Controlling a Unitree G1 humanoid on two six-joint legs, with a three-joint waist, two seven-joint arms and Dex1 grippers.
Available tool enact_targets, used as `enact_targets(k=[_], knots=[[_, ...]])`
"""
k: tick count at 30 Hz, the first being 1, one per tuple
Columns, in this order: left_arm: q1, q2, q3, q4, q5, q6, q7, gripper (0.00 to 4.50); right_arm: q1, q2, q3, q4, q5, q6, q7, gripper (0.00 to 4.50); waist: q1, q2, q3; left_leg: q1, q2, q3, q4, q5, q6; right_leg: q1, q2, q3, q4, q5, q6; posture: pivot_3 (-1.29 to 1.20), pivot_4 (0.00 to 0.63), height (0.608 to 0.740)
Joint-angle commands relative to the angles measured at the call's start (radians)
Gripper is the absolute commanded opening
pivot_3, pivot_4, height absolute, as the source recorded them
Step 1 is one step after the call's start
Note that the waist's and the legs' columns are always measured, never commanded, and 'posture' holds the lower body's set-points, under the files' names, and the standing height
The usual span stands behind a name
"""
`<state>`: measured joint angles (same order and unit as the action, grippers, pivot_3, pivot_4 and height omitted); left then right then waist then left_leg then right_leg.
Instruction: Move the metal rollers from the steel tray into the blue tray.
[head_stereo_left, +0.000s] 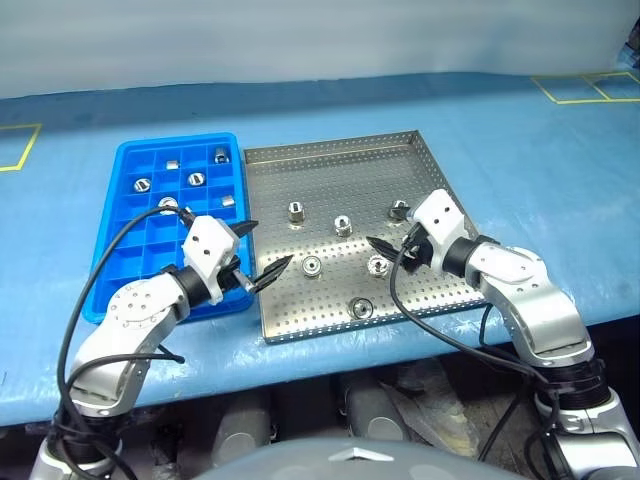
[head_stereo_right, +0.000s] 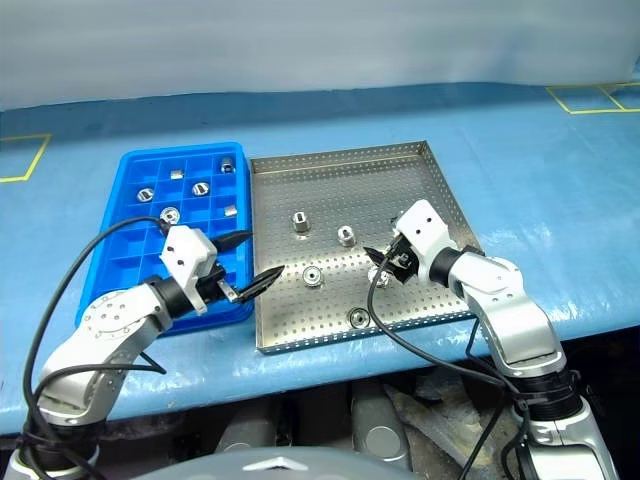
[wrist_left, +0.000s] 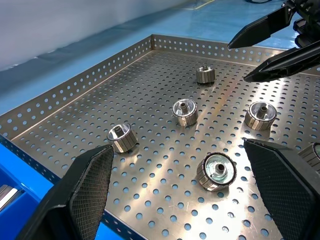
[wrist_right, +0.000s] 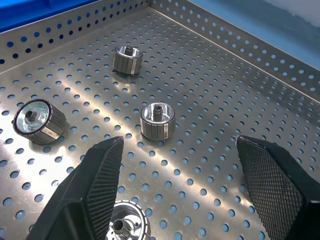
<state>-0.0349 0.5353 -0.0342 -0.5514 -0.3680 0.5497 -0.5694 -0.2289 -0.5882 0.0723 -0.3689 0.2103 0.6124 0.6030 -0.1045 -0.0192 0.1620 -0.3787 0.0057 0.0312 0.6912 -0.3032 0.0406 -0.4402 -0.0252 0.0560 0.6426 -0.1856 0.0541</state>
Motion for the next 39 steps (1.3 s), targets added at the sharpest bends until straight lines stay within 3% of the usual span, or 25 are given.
enact_targets(k=[1,20,39], knots=[[-0.034,-0.011,-0.020,0.000,0.001,-0.020,-0.013,4.50,0.005,0.002,-0.029,-0.046,-0.001,-0.023,-0.014,3.80,-0.003,0.000,0.000,0.000,0.000,0.000,0.000,0.000,0.000,0.000,0.000,0.000,0.000,0.000,0.000,-0.20,0.150,0.740],[-0.163,-0.075,-0.159,0.141,0.044,0.033,-0.016,4.50,0.061,0.006,-0.050,-0.075,0.000,-0.034,-0.052,3.80,-0.075,0.000,0.000,0.000,-0.001,0.001,0.002,-0.001,0.001,0.001,0.001,0.005,0.000,0.002,0.004,-0.25,0.150,0.740],[-0.141,-0.034,-0.239,0.174,0.161,0.113,-0.003,4.50,0.061,0.011,-0.045,-0.069,0.001,-0.046,-0.060,3.80,-0.096,0.000,0.000,0.000,-0.001,0.001,0.002,-0.001,0.002,0.000,0.001,0.007,0.000,0.003,0.005,-0.25,0.150,0.740]])
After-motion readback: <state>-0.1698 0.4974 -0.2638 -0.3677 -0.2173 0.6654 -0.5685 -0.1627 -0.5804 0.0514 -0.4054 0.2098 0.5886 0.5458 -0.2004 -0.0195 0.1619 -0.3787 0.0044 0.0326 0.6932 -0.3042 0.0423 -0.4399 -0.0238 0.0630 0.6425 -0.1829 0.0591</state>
